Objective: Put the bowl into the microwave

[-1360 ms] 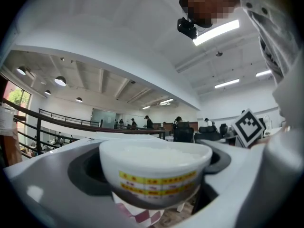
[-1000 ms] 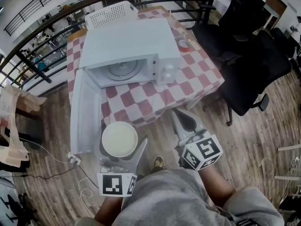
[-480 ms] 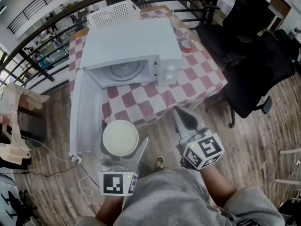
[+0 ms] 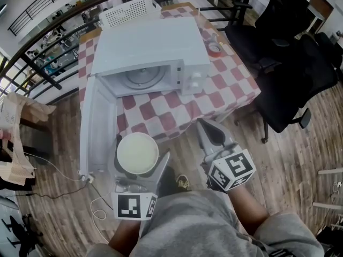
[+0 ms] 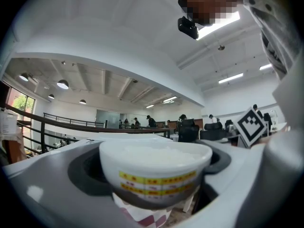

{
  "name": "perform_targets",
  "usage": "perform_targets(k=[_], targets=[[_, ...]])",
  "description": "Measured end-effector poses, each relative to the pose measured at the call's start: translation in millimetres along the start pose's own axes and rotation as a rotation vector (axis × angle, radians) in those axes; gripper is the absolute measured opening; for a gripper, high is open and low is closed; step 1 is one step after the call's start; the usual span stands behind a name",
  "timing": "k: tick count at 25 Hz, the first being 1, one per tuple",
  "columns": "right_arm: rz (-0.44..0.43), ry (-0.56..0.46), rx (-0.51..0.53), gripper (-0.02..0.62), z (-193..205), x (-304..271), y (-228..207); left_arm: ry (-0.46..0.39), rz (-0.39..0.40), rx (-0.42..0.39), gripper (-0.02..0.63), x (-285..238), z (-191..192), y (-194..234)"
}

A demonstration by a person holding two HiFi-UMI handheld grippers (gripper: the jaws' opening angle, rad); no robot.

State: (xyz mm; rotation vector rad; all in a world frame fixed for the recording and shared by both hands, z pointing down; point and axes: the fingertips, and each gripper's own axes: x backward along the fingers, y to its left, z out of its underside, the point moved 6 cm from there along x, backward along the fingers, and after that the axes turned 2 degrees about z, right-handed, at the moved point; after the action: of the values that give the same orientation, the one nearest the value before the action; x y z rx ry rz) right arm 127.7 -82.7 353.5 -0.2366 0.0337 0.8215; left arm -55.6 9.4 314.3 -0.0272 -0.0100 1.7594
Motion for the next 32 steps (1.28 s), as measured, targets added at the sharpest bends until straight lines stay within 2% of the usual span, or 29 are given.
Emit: perform_targets(k=[8,13,23,32], targets=[[0.02,0.029,0.005,-0.008,-0.4,-32.5,-10.2,0.024,0.026,0.02,0.54,-37.2,10.8,18.5],[0.022,0.057,0.012,-0.008,0.5,-62.7,-14.1,0.036,0.03,0.054,0.54,-68.8,18.7,40.3],[0.015,0.071,0.002,-0.008,-6.3,-116.0,-13.5,0.063,0.047,0.071,0.54,-118.3,28.8,81.8],[0.039,0.084,0.007,-0.008,-13.1,-138.4,-18.1,0.075,0.083,0.084,0.54,-145.9,32.7,101.0]])
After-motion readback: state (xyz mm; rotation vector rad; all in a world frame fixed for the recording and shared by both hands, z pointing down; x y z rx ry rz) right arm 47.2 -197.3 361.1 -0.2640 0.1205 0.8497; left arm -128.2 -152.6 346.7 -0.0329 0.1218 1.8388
